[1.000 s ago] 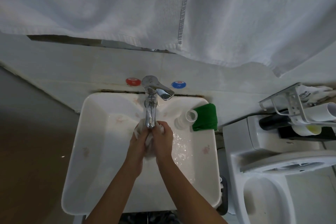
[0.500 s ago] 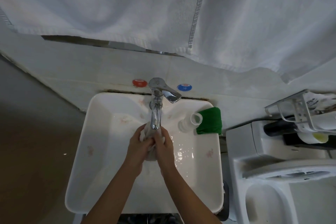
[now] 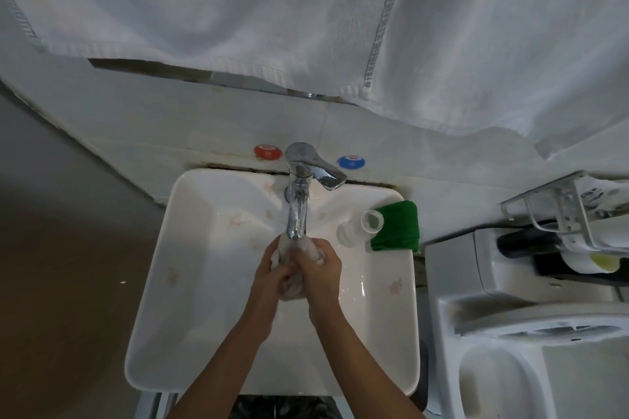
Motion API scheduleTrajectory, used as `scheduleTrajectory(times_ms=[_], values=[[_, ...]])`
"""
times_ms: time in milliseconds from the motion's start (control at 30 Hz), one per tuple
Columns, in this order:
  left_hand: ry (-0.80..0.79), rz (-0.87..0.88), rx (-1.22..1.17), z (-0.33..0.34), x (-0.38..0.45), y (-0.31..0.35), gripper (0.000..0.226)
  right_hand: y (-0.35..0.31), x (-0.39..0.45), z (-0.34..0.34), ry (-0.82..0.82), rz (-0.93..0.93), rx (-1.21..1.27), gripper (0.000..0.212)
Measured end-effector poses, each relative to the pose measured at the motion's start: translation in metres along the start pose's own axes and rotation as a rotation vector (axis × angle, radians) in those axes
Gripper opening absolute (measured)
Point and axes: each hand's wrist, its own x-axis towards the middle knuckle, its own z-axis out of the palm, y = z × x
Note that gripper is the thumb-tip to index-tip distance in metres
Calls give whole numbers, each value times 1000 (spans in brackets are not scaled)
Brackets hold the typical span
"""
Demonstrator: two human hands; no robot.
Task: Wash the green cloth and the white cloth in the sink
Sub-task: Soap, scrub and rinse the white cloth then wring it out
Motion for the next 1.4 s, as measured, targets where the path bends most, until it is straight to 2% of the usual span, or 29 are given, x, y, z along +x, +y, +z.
scheduleTrajectory(times_ms=[100,200,267,367,433,500,667,733,833,900,1000,1100,1233,1333,1400], values=[[67,-55,-88,3,6,-1,26,2,0,0,19,-19,59,28],[39,-50,-111,0,6,-4,31,5,-2,1,-4,-10,100,28],[50,-47,-101,0,7,-4,28,6,-2,4,-23,-25,86,26],[142,14,2,4,5,0,38,8,-2,11,-36,-77,3,14],[186,48,-36,7,1,4,36,10,-3,15,-36,-111,-41,12],[220,69,-81,8,-1,7,32,5,-5,16,-36,-135,-61,20],[216,131,-93,11,-1,7,21,6,-2,14,-93,-19,-14,27],[239,136,-37,12,1,4,29,5,-2,18,-77,-15,-35,25],[315,119,147,14,6,-1,57,0,-2,20,-19,-27,-39,23],[334,94,255,17,7,5,49,-2,-1,19,28,-31,-5,25],[351,95,274,19,7,9,29,0,4,21,63,-28,31,31],[399,88,166,19,12,8,30,1,8,24,101,23,-4,29],[408,102,139,21,14,13,31,-2,11,21,126,-92,-220,31],[418,103,79,21,15,12,29,-4,12,22,162,-31,-118,29],[417,104,66,18,19,9,28,-9,10,21,121,-25,-67,22]])
